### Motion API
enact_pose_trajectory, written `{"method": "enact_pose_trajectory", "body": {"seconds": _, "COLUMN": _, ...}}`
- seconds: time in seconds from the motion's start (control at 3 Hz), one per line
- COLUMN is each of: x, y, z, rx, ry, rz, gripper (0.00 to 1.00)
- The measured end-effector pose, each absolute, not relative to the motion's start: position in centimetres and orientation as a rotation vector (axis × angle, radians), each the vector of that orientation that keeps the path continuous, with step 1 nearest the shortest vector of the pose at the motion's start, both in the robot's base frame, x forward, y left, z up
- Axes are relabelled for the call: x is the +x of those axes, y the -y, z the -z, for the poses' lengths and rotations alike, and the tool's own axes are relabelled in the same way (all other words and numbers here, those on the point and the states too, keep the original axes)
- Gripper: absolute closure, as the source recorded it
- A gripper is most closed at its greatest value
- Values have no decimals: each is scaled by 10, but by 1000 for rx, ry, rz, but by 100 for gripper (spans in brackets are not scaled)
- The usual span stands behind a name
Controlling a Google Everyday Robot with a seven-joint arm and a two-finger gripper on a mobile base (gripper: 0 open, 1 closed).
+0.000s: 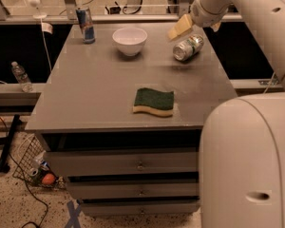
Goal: Move 7up can near sponge
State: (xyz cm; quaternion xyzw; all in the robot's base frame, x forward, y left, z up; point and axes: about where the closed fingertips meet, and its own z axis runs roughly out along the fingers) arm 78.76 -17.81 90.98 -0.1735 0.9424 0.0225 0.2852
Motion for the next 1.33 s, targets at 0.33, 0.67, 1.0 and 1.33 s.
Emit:
{"method": "enact_pose_trajectory", "body": {"seconds": 0.33, "x": 803, "y": 159, "z": -900, "rx": -190, "ry": -2594, "rz": -58, "gripper": 0}}
{"method": "enact_pose_trajectory", "body": {"seconds": 0.67, "x": 807, "y": 151, "z": -890, "rx": -8, "ry": -2629, "rz": -70, "gripper": 0}}
{"method": "enact_pose_trajectory", "body": {"seconds": 1.0, "x": 808, "y": 155, "z": -873, "rx": 158, "ry": -2653, "rz": -96, "gripper": 0}}
{"method": "enact_pose_trajectory", "body": {"seconds": 1.33, "x": 804, "y": 162, "z": -847, "rx": 293, "ry": -2680, "rz": -138, "gripper": 23}}
